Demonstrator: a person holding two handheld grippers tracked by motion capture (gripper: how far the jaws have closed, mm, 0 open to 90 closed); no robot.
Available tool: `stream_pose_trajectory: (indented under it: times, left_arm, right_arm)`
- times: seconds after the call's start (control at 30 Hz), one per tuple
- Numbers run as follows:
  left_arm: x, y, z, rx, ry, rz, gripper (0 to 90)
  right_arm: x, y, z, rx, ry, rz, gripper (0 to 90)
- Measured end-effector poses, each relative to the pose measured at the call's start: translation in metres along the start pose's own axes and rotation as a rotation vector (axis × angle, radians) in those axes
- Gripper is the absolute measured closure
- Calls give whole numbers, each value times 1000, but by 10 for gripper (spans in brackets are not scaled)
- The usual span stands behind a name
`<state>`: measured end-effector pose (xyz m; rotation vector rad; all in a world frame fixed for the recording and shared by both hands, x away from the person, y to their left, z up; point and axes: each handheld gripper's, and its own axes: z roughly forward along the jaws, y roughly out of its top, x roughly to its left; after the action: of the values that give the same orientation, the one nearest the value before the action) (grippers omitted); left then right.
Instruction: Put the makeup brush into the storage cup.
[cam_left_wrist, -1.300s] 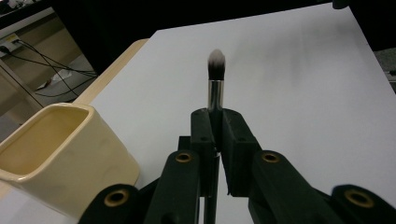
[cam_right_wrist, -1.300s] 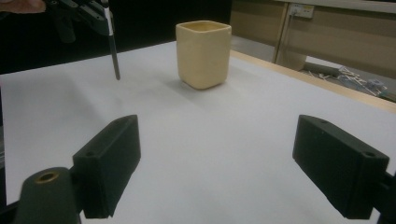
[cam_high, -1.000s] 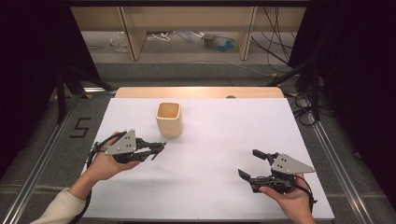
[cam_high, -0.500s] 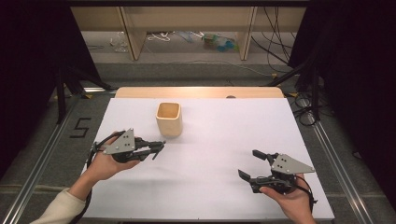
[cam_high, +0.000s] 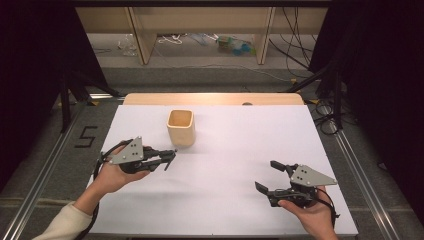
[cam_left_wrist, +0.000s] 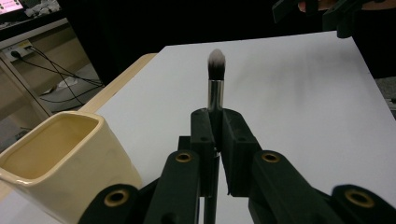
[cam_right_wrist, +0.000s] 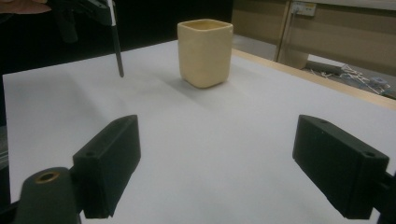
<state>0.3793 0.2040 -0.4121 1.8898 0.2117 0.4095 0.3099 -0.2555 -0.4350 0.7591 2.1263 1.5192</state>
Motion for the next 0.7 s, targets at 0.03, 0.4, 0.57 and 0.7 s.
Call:
stream_pose_trajectory:
  times: [0.03, 0.4, 0.57, 0.7]
  left_arm:
    - [-1, 0, 0, -2, 4, -16, 840]
    - [1, 0, -1, -33, -2, -33, 840]
    - [1, 0, -1, -47, -2, -48, 840]
    - [2, 0, -1, -62, -4, -58, 840]
  right_arm:
    - [0, 0, 0, 2, -1, -1, 164]
    - [0, 0, 0, 1, 0, -1, 164]
    - [0, 0, 0, 0, 0, -2, 164]
    - [0, 0, 0, 1, 1, -2, 164]
